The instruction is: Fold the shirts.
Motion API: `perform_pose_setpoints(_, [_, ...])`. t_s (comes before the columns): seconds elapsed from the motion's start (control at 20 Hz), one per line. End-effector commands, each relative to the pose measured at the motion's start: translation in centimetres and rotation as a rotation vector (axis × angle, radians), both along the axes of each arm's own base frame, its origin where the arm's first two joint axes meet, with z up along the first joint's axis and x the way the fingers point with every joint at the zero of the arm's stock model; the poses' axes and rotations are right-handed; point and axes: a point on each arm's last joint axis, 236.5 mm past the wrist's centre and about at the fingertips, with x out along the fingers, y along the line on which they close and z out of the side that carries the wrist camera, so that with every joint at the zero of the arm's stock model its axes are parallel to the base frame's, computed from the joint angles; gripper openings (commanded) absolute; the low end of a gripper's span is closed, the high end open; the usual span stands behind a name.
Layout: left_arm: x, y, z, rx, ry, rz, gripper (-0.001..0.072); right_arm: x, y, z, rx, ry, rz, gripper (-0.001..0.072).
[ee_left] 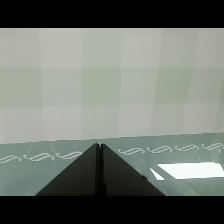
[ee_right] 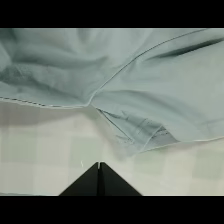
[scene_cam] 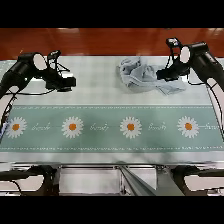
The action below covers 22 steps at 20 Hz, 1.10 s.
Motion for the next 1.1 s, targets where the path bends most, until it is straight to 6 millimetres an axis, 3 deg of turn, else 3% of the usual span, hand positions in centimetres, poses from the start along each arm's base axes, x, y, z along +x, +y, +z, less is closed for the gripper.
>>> perform_pose_setpoints(0.0, [0.0,0.0,0.0,0.0,0.0,-0.001,0.0019,0.0,0.1,-0.1,0.0,0.002,0.001,0.0027])
perform_pose_setpoints(0.7, [0.0,0.0,0.0,0.0,0.0,-0.001,0.0019,0.1,0.1,0.0,0.001,-0.002,0.001,0.0027])
perform_pose_setpoints(1.05, [0.6,-0.1,0.1,-0.004,-0.025,0.004,0.0019,2.2,0.7,0.8,0.022,-0.098,0.014,0.0027])
